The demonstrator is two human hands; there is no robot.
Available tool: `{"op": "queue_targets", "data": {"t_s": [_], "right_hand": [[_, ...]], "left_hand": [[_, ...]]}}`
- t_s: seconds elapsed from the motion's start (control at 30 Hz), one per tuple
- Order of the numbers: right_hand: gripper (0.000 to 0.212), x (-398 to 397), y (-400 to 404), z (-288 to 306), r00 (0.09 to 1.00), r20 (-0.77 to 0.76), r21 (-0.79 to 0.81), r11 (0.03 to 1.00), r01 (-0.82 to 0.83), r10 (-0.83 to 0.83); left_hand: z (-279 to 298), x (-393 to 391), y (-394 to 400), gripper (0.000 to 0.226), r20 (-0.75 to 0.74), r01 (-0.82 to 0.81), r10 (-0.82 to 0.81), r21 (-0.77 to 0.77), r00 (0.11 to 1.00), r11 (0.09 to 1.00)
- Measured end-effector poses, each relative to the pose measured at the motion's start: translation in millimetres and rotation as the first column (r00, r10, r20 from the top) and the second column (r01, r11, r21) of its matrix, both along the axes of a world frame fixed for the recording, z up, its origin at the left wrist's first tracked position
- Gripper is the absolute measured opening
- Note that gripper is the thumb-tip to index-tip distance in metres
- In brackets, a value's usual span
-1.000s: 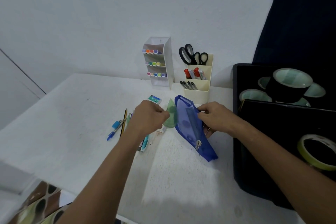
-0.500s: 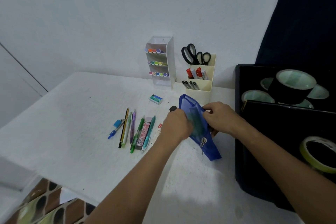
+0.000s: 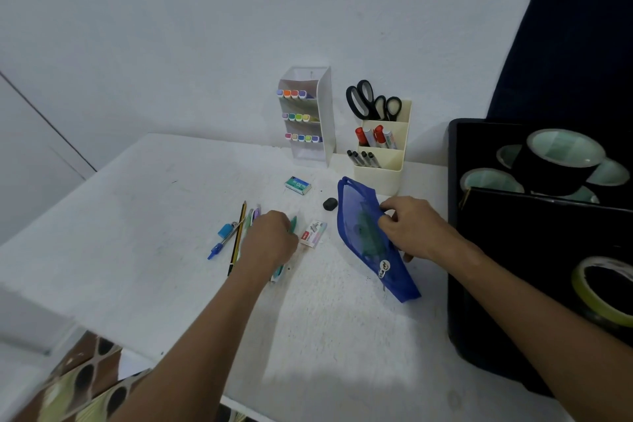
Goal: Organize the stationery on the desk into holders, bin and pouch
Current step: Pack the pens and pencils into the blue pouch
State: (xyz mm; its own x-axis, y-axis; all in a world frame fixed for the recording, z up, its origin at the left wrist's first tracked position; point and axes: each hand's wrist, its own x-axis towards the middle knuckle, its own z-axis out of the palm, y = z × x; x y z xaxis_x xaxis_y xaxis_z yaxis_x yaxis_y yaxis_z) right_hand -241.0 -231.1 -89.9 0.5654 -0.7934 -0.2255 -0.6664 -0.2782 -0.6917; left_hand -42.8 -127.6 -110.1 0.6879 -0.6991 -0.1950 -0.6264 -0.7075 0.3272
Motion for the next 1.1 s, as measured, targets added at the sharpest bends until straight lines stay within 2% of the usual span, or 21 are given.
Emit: {"op": "queue_targets", "data": {"t_s": [0.27, 0.43, 0.53, 0.63, 0.73, 0.87, 1.1], "right_hand": [[0.028, 0, 5, 3, 0.997, 0.079, -0.056, 0.998, 0.019, -0.015], [0.025, -1, 8, 6, 0.988, 0.155, -0.042, 0.999, 0.012, -0.006], [0.024, 0, 7, 5, 0.984, 0.176, -0.031, 0.999, 0.012, -0.006], [0.027, 1, 4, 2, 0.984, 0.178, -0.017, 1.000, 0.012, -0.009], [0.029, 2, 1, -2, 0.984, 0.172, -0.005, 0.999, 0.039, -0.038], [0.031, 2, -1, -5, 0.984, 0.167, -0.011, 0.997, 0.070, -0.068], [0.031, 2, -1, -5, 0.982, 0.176, -0.023, 0.997, 0.070, -0.065]], "left_hand": [[-11, -2, 8, 0.026, 0.119, 0.007, -0.022, 0.125, 0.993, 0.992], [-15, -9, 6, 0.038, 0.165, 0.077, -0.103, 0.153, 0.981, 0.985], [-11, -13, 4, 0.022, 0.138, 0.062, -0.077, 0.112, 0.987, 0.992], [3, -15, -1, 0.026, 0.082, -0.026, 0.024, 0.020, 0.996, 0.999], [27, -23, -9, 0.021, 0.001, 0.009, -0.009, -0.147, 1.000, 0.989], [50, -38, -22, 0.022, -0.289, -0.007, -0.074, -0.270, 0.954, 0.963], [37, -56, -47, 0.024, -0.565, -0.088, -0.039, -0.195, 0.824, 0.977]]}}
